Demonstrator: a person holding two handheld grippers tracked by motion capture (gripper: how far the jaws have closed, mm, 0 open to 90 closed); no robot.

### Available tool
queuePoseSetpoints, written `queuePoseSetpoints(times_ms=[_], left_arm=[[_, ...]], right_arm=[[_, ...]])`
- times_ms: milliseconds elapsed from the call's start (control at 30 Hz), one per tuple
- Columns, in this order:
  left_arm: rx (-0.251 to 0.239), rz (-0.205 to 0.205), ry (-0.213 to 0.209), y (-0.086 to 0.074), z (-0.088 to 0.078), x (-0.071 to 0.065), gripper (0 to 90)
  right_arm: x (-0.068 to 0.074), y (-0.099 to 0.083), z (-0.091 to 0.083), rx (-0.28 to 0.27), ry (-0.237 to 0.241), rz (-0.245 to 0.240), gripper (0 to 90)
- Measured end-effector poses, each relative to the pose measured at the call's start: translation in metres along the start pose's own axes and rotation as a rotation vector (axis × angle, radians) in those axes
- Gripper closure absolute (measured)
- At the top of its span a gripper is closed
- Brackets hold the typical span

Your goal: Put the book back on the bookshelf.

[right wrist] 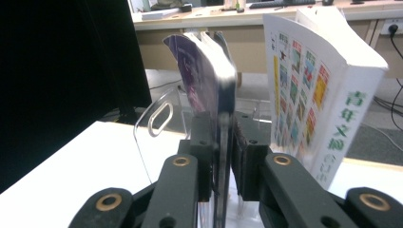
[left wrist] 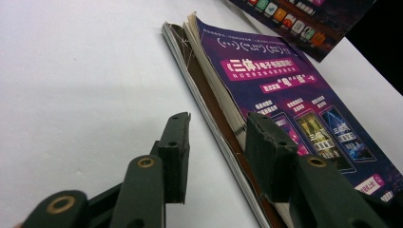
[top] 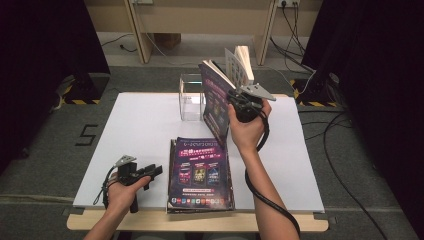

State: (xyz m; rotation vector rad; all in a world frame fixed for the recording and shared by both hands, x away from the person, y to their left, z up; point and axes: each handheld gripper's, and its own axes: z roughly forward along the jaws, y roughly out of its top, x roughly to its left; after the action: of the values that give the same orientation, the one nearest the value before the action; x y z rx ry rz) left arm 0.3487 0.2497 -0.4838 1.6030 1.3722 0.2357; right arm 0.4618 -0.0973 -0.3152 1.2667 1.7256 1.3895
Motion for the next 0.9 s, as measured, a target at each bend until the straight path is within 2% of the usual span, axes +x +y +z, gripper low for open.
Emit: queuePoseSetpoints(times_ms=[167,467,567,633,800,900], left_arm=[[0.003,-0.001,-0.002,0.000,0.000,0.000,60.2],[-0.002,-0.002,0.001,0.001,-0.002,0.002,60.3],[-0.001,-0.002,0.001,0.001,-0.001,0.002,60.3],[0.000,-0.002,0.002,0.001,-0.001,0.002,60.3],[0.006,0.000,0.001,0.000,0.000,0.002,60.3],[0.006,-0.001,-0.001,0.000,0.000,0.002,60.4]], right_arm=[[0.004,0.004,-0.002,0.028,0.006,-0.003,79.2],[0.005,0.015,0.007,0.064,0.012,-0.002,76.5],[0.002,0.020,0.011,0.094,0.017,0.006,76.0],[0.001,0.024,0.013,0.122,0.011,-0.010,75.9],[-0.004,0.035,0.019,0.192,0.020,-0.011,76.2],[-0.006,0.039,0.022,0.228,0.015,-0.011,79.3]])
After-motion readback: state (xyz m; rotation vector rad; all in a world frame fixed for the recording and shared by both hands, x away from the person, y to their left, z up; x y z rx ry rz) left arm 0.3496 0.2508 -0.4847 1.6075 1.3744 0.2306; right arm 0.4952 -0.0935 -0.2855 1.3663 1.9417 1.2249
